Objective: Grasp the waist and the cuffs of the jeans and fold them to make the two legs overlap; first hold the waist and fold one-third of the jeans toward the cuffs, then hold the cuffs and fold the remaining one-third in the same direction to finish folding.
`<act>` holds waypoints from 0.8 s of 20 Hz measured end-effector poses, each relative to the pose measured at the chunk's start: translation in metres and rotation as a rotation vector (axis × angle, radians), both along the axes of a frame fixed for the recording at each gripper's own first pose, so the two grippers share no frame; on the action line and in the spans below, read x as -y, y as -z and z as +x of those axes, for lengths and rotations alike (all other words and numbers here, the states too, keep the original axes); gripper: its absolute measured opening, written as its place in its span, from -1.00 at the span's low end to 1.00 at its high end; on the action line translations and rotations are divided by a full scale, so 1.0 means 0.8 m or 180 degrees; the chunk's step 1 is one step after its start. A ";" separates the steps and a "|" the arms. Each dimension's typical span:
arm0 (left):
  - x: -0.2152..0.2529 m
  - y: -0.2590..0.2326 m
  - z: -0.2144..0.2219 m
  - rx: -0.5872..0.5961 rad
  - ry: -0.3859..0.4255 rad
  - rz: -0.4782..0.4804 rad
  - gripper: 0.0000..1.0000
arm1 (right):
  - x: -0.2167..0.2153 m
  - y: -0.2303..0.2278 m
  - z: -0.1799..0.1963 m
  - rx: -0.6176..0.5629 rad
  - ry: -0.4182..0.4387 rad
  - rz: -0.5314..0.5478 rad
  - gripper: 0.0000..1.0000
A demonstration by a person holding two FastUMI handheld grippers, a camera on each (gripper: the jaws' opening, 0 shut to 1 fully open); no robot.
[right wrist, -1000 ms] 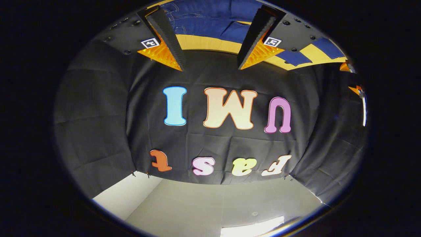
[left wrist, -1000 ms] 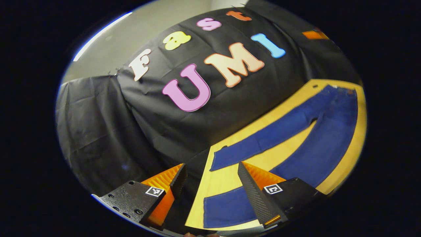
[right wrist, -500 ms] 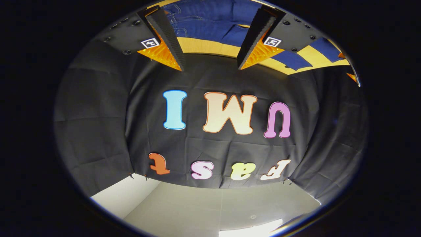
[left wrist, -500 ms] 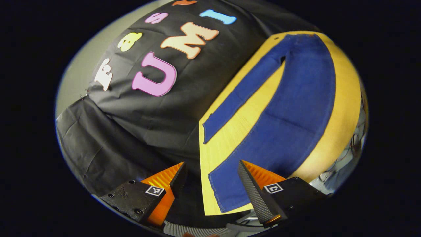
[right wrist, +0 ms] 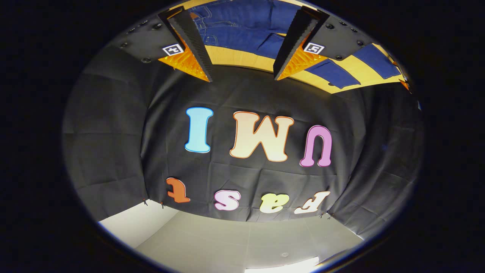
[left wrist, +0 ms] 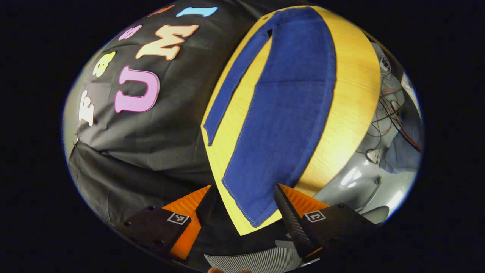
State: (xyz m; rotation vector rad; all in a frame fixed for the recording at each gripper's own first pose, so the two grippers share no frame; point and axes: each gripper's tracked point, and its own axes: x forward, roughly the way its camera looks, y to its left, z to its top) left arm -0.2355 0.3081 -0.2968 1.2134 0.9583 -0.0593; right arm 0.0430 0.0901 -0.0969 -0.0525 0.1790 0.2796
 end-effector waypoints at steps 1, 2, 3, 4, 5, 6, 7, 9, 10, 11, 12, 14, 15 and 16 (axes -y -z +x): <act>-0.001 0.007 -0.003 -0.0060 0.0024 -0.0005 0.89 | -0.001 0.003 0.000 -0.0011 0.0001 -0.0001 0.96; -0.001 0.012 -0.009 -0.0133 0.0032 -0.0008 0.89 | -0.001 0.004 0.000 -0.0024 0.0001 -0.0005 0.96; -0.001 0.018 -0.011 -0.0188 0.0046 -0.0012 0.89 | -0.001 0.005 0.000 -0.0032 0.0003 -0.0012 0.96; -0.001 0.023 -0.013 -0.0239 0.0063 -0.0007 0.89 | 0.000 0.007 0.001 -0.0041 0.0007 -0.0020 0.96; -0.001 0.028 -0.015 -0.0299 0.0068 -0.0004 0.89 | -0.001 0.008 0.001 -0.0053 0.0006 -0.0024 0.96; -0.001 0.035 -0.019 -0.0366 0.0082 -0.0011 0.89 | -0.002 0.009 0.002 -0.0061 0.0010 -0.0026 0.96; 0.000 0.041 -0.019 -0.0424 0.0116 -0.0001 0.89 | -0.002 0.009 0.002 -0.0066 0.0011 -0.0027 0.96; 0.000 0.044 -0.011 -0.0474 0.0260 0.0094 0.88 | -0.002 0.010 0.001 -0.0065 0.0013 -0.0046 0.96; -0.002 0.046 -0.007 -0.0479 0.0296 0.0130 0.87 | -0.002 0.008 0.002 -0.0059 0.0018 -0.0061 0.96; -0.005 0.049 -0.006 -0.0502 0.0289 0.0130 0.88 | -0.002 0.010 0.001 -0.0058 0.0024 -0.0071 0.96; -0.009 0.057 -0.002 -0.0534 0.0275 0.0134 0.86 | -0.001 0.012 0.001 -0.0069 0.0033 -0.0074 0.96; -0.006 0.058 0.009 -0.0529 0.0378 0.0216 0.62 | -0.001 0.014 -0.002 -0.0095 0.0055 -0.0075 0.96; -0.007 0.059 0.015 -0.0521 0.0412 0.0226 0.55 | 0.001 0.017 -0.004 -0.0103 0.0071 -0.0089 0.96; -0.011 0.064 0.015 -0.0534 0.0411 0.0199 0.54 | 0.003 0.018 -0.005 -0.0107 0.0087 -0.0109 0.97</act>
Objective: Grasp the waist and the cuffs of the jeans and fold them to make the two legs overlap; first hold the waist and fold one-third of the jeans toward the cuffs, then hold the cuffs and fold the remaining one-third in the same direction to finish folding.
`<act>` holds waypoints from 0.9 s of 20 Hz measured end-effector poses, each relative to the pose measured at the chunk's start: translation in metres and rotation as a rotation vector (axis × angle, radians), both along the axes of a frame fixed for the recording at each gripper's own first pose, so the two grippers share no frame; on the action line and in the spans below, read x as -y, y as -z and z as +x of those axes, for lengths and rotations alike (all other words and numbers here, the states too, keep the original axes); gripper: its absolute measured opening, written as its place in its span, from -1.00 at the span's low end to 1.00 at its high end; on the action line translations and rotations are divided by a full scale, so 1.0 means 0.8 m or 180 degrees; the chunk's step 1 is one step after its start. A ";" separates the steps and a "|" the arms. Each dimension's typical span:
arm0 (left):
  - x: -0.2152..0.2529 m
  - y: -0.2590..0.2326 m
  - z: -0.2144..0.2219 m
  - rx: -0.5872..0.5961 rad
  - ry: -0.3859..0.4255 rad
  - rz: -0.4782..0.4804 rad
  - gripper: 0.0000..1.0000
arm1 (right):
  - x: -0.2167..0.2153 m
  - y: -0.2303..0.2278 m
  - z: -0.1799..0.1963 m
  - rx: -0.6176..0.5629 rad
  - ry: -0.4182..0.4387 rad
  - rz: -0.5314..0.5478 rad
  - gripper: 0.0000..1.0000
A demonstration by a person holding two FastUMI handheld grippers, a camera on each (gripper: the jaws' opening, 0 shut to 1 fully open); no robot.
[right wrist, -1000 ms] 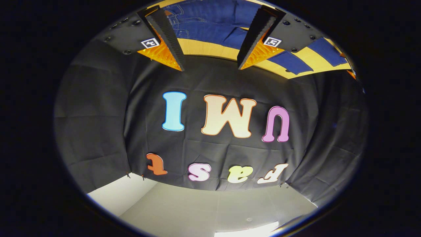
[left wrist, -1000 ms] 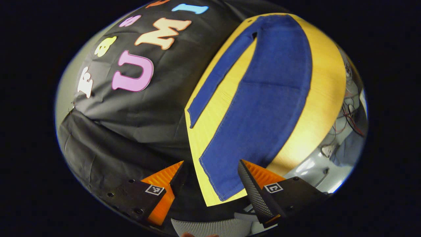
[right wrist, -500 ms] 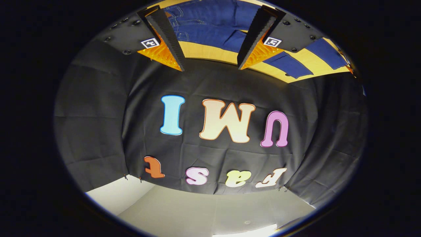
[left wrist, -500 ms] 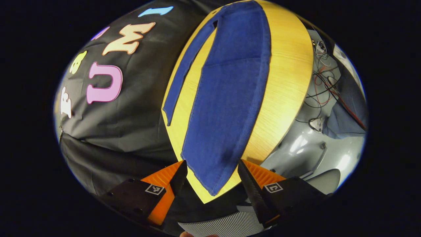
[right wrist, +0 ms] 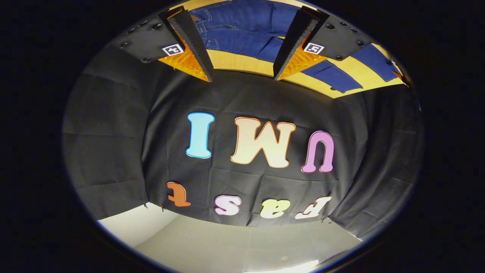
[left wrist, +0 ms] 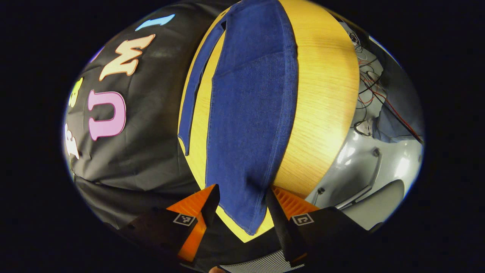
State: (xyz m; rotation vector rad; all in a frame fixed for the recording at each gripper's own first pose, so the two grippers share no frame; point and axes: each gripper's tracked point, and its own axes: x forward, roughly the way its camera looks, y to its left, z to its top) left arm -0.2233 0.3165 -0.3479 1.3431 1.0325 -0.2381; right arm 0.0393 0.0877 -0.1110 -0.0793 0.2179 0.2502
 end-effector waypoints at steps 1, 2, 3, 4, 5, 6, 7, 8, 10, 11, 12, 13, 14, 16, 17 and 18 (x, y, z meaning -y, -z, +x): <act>-0.002 0.006 0.003 -0.0008 0.0006 -0.0009 0.43 | 0.003 0.002 0.000 -0.0009 0.0017 -0.0018 0.96; 0.000 0.006 0.007 -0.0027 0.0045 -0.0005 0.38 | 0.005 0.003 0.000 -0.0021 0.0037 -0.0027 0.97; 0.001 0.009 0.010 -0.0025 0.0089 -0.0001 0.28 | 0.009 0.003 -0.002 -0.0022 0.0062 -0.0029 0.96; -0.002 0.011 0.015 -0.0011 0.0128 0.0013 0.11 | 0.012 0.002 -0.001 -0.0019 0.0090 -0.0030 0.96; -0.003 0.014 0.021 -0.0002 0.0169 0.0022 0.00 | 0.013 0.004 -0.001 -0.0023 0.0110 -0.0036 0.96; -0.006 0.018 0.026 -0.0010 0.0182 0.0022 -0.06 | 0.015 0.005 -0.001 -0.0033 0.0129 -0.0049 0.96; -0.008 0.021 0.033 -0.0025 0.0184 0.0008 -0.17 | 0.016 0.008 -0.003 -0.0048 0.0140 -0.0065 0.96; -0.009 0.021 0.037 -0.0061 0.0162 -0.0012 -0.28 | 0.017 0.009 -0.004 -0.0058 0.0149 -0.0086 0.96; -0.010 0.027 0.038 -0.0120 0.0083 -0.0093 -0.38 | 0.019 0.014 -0.006 -0.0072 0.0160 -0.0146 0.96; -0.009 0.031 0.037 -0.0138 0.0049 -0.0115 -0.52 | 0.018 0.020 -0.007 -0.0089 0.0143 -0.0182 0.96; -0.007 0.029 0.035 -0.0147 0.0041 -0.0091 -0.63 | 0.018 0.024 -0.010 -0.0109 0.0102 -0.0239 0.97; -0.005 0.036 0.033 -0.0227 -0.0029 -0.0096 -0.73 | 0.018 0.033 -0.012 -0.0132 0.0049 -0.0327 0.96; -0.006 0.030 0.028 -0.0202 -0.0103 -0.0054 -0.79 | 0.021 0.040 -0.014 -0.0152 -0.0014 -0.0436 0.97; -0.007 0.030 0.029 -0.0134 -0.0135 0.0003 -1.00 | 0.030 0.054 -0.018 -0.0174 -0.0146 -0.0698 0.96; -0.010 0.031 0.031 -0.0142 -0.0114 -0.0007 -1.00 | 0.035 0.064 -0.020 -0.0183 -0.0215 -0.0840 0.97; -0.008 0.032 0.029 -0.0172 -0.0121 -0.0011 -0.99 | 0.042 0.073 -0.022 -0.0206 -0.0290 -0.0979 0.97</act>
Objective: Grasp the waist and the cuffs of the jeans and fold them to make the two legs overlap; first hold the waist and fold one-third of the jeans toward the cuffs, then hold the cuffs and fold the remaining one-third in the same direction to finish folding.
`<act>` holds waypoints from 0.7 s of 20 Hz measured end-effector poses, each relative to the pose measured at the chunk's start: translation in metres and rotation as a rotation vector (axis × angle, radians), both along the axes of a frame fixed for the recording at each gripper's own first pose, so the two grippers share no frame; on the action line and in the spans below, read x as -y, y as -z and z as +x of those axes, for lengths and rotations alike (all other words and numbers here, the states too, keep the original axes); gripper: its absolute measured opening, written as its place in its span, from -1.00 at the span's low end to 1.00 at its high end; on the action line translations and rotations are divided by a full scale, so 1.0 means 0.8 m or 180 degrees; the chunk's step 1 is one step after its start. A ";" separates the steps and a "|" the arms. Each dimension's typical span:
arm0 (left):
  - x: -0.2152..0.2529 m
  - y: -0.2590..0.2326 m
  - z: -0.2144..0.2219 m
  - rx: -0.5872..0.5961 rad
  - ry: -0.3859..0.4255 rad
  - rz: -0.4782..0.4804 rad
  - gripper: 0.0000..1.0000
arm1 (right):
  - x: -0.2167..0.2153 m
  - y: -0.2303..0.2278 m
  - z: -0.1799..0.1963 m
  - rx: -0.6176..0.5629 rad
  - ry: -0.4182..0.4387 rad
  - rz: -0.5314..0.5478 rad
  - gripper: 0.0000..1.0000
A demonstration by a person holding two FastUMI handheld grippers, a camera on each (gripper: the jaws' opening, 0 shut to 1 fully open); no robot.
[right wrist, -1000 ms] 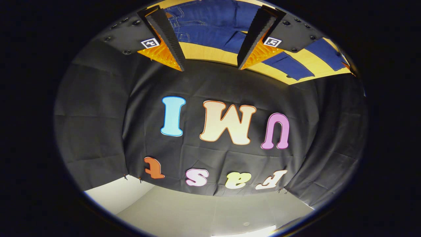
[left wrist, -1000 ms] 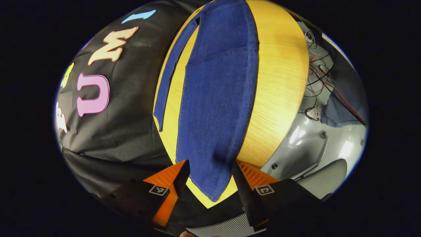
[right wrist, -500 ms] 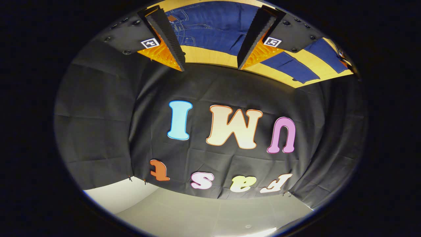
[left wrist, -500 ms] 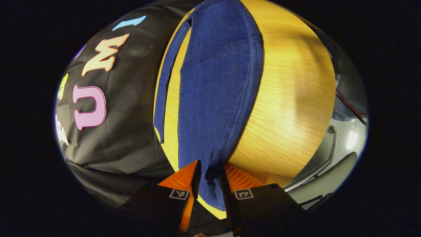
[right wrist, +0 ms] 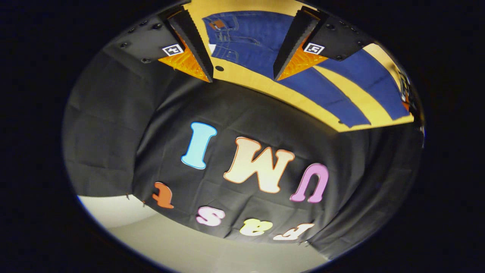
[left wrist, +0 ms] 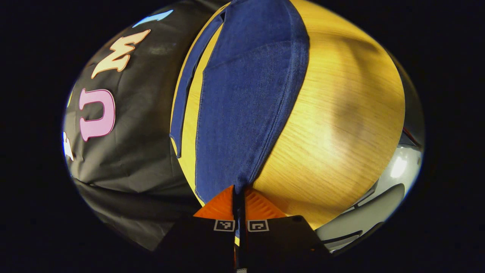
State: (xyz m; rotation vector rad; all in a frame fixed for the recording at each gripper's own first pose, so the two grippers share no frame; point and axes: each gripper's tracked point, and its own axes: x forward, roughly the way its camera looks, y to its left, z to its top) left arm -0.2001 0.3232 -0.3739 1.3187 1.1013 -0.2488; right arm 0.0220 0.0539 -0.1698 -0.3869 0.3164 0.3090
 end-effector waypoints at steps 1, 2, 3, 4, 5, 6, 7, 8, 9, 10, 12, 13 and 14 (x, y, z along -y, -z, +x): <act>0.002 0.002 0.001 -0.0035 0.0003 -0.0005 -1.00 | 0.007 0.012 -0.001 -0.0029 -0.0076 -0.0135 0.97; -0.001 0.003 -0.001 -0.0065 -0.0002 -0.0002 -1.00 | 0.018 0.023 -0.001 -0.0065 -0.0147 -0.0299 0.97; 0.000 0.003 -0.002 -0.0089 0.0003 -0.0002 -1.00 | 0.027 0.039 -0.003 -0.0097 -0.0242 -0.0475 0.97; 0.000 0.004 -0.001 -0.0108 -0.0005 -0.0001 -1.00 | 0.042 0.053 -0.005 -0.0118 -0.0326 -0.0676 1.00; 0.001 0.003 0.000 -0.0126 -0.0008 0.0002 -1.00 | 0.055 0.069 -0.008 -0.0146 -0.0425 -0.0891 0.94; 0.000 0.004 -0.001 -0.0136 -0.0009 0.0017 -1.00 | 0.069 0.083 -0.011 -0.0168 -0.0536 -0.1116 0.95; -0.001 0.005 -0.001 -0.0143 0.0007 0.0043 -1.00 | 0.081 0.099 -0.016 -0.0195 -0.0667 -0.1334 0.94; -0.001 0.003 -0.001 -0.0142 0.0012 0.0076 -1.00 | 0.089 0.114 -0.020 -0.0222 -0.0821 -0.1534 0.94; 0.000 0.003 -0.001 -0.0146 0.0037 0.0102 -1.00 | 0.091 0.130 -0.025 -0.0235 -0.0986 -0.1716 0.94; -0.001 0.003 0.000 -0.0153 0.0044 0.0130 -1.00 | 0.092 0.146 -0.032 -0.0238 -0.1168 -0.1871 0.95; 0.000 0.004 0.000 -0.0173 0.0040 0.0158 -1.00 | 0.093 0.181 -0.049 -0.0261 -0.1534 -0.2160 0.95; 0.002 0.004 0.001 -0.0185 0.0036 0.0175 -1.00 | 0.093 0.197 -0.051 -0.0274 -0.1707 -0.2293 0.94; 0.001 0.003 0.000 -0.0196 0.0043 0.0200 -1.00 | 0.095 0.213 -0.057 -0.0285 -0.1857 -0.2404 0.94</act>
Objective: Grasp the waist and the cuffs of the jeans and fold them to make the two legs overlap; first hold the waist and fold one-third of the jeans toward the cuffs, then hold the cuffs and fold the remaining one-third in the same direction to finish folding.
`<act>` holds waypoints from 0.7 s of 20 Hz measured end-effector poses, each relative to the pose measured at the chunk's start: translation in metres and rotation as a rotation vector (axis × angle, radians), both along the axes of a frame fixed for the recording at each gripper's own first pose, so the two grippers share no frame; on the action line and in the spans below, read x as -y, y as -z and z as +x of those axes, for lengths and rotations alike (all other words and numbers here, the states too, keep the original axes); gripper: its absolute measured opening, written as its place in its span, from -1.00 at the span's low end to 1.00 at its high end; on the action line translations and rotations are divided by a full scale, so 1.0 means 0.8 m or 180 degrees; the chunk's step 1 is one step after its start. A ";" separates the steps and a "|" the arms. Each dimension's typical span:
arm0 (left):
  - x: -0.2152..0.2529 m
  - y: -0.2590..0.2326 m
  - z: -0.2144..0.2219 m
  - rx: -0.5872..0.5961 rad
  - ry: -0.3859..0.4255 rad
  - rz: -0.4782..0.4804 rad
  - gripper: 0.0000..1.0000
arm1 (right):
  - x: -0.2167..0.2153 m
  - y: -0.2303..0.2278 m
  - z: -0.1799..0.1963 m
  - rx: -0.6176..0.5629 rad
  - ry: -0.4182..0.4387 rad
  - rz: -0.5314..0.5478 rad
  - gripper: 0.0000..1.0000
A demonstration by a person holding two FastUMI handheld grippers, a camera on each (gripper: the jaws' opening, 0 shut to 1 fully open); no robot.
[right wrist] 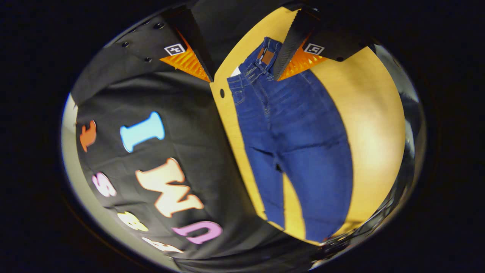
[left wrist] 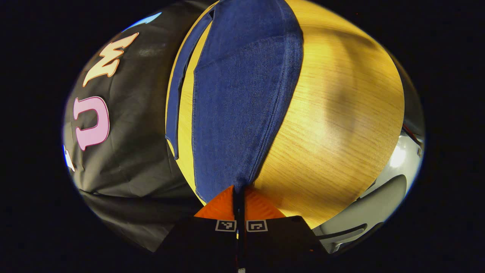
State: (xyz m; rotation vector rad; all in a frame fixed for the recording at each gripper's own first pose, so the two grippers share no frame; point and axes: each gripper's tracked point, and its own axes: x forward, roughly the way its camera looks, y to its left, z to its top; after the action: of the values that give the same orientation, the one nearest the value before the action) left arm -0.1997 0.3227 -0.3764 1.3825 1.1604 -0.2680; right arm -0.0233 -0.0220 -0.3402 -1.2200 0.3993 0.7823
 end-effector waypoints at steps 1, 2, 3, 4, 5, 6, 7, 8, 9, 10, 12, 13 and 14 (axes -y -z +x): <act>-0.001 0.000 0.000 -0.0006 0.0014 0.0030 -1.00 | 0.003 0.017 -0.003 -0.0037 -0.0121 -0.0091 0.94; -0.001 0.000 0.000 -0.0010 0.0024 0.0058 -1.00 | 0.008 0.033 -0.006 -0.0084 -0.0197 -0.0171 0.94; -0.001 0.000 -0.001 -0.0012 0.0027 0.0077 -1.00 | 0.016 0.049 -0.010 -0.0139 -0.0244 -0.0238 0.94; 0.000 -0.001 0.000 -0.0014 0.0024 0.0086 -1.00 | 0.022 0.063 -0.012 -0.0182 -0.0276 -0.0299 0.94; -0.001 0.000 0.001 -0.0025 0.0023 0.0096 -1.00 | 0.030 0.079 -0.013 -0.0226 -0.0293 -0.0368 0.94; -0.001 -0.001 0.000 -0.0039 0.0031 0.0108 -1.00 | 0.038 0.092 -0.015 -0.0269 -0.0302 -0.0441 0.94; -0.002 0.000 0.001 -0.0055 0.0043 0.0131 -1.00 | 0.043 0.100 -0.015 -0.0304 -0.0321 -0.0496 0.94; -0.001 -0.001 0.000 -0.0064 0.0051 0.0145 -1.00 | 0.047 0.110 -0.018 -0.0348 -0.0357 -0.0547 0.94; -0.002 -0.001 0.000 -0.0066 0.0047 0.0154 -1.00 | 0.049 0.117 -0.019 -0.0365 -0.0395 -0.0586 0.95; -0.002 -0.001 -0.001 -0.0064 0.0044 0.0154 -1.00 | 0.052 0.124 -0.021 -0.0385 -0.0433 -0.0608 0.94; -0.002 -0.002 0.000 -0.0062 0.0037 0.0165 -1.00 | 0.054 0.137 -0.022 -0.0377 -0.0505 -0.0664 0.94; -0.002 -0.001 0.000 -0.0067 0.0040 0.0174 -1.00 | 0.052 0.137 -0.018 -0.0310 -0.0550 -0.0697 0.94; -0.002 -0.002 0.000 -0.0069 0.0045 0.0181 -1.00 | 0.052 0.140 -0.016 -0.0289 -0.0575 -0.0720 0.93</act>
State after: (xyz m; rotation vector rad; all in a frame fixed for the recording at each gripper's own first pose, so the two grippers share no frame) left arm -0.1997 0.3240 -0.3747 1.4411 1.1843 -0.2625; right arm -0.0361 -0.0636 -0.4519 -1.4499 0.4656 0.9697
